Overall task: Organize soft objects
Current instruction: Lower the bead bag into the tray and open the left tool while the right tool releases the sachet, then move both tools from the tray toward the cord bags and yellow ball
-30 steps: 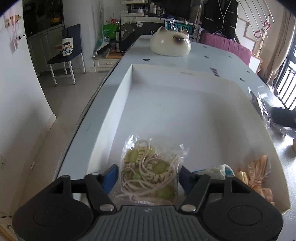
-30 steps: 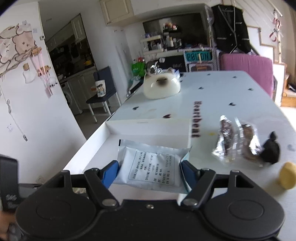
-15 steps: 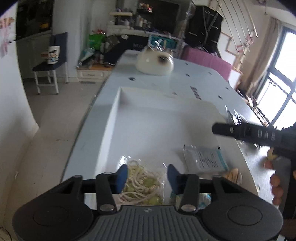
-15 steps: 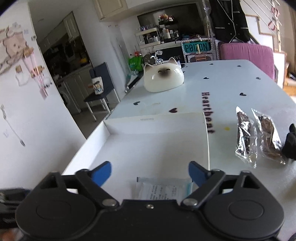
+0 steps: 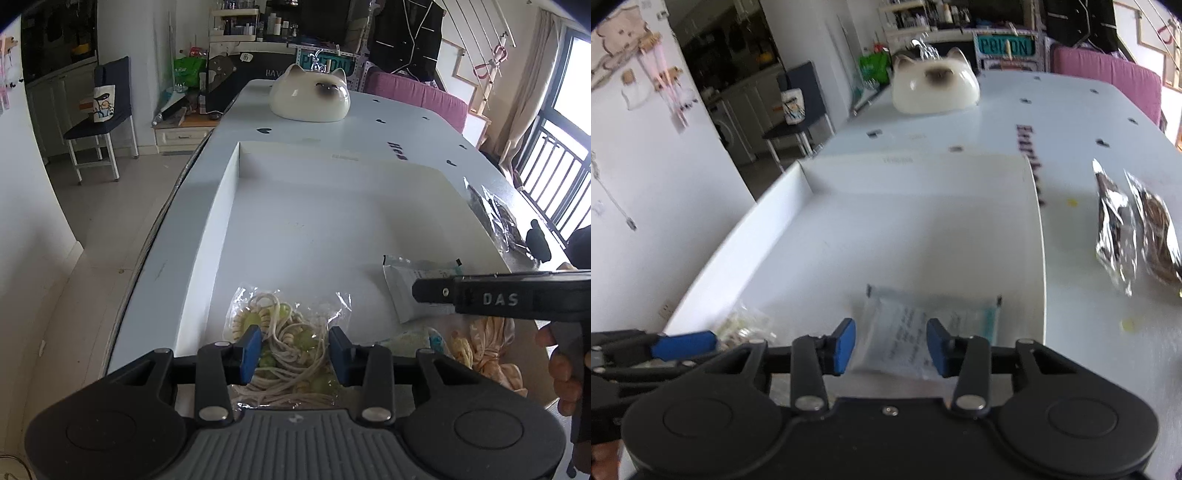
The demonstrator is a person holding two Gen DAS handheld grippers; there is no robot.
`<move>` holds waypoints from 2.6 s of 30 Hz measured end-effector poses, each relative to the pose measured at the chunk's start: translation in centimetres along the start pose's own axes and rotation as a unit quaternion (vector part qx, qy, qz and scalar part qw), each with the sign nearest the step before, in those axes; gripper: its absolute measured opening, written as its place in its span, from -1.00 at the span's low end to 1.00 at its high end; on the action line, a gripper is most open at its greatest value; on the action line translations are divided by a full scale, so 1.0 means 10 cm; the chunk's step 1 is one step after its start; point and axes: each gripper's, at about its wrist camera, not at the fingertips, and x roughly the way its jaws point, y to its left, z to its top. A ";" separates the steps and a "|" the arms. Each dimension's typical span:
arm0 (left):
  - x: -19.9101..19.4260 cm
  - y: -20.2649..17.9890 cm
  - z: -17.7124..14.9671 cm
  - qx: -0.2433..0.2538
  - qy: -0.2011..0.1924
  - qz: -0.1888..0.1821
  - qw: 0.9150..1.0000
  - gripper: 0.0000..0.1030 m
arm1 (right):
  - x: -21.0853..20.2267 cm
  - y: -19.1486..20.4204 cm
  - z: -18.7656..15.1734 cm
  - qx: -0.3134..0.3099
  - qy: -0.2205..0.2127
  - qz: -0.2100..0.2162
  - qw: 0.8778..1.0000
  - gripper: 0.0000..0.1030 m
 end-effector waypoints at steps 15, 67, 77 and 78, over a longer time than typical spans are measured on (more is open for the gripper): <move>-0.13 -0.03 0.04 -0.004 0.014 0.014 1.000 -0.18 | -0.13 -0.02 -0.06 -0.017 -0.011 -0.028 0.999 -0.19; -0.78 -0.46 0.14 0.026 -0.078 0.002 0.997 1.00 | -1.54 -0.38 -0.41 -0.013 -0.133 -0.066 0.989 1.00; -0.75 -0.84 0.29 0.034 -0.102 -0.019 0.994 1.00 | -1.74 -0.73 -0.41 -0.002 -0.153 -0.091 0.984 1.00; -0.74 -0.89 0.31 0.037 -0.104 -0.022 0.994 1.00 | -1.75 -0.78 -0.41 -0.001 -0.153 -0.093 0.984 1.00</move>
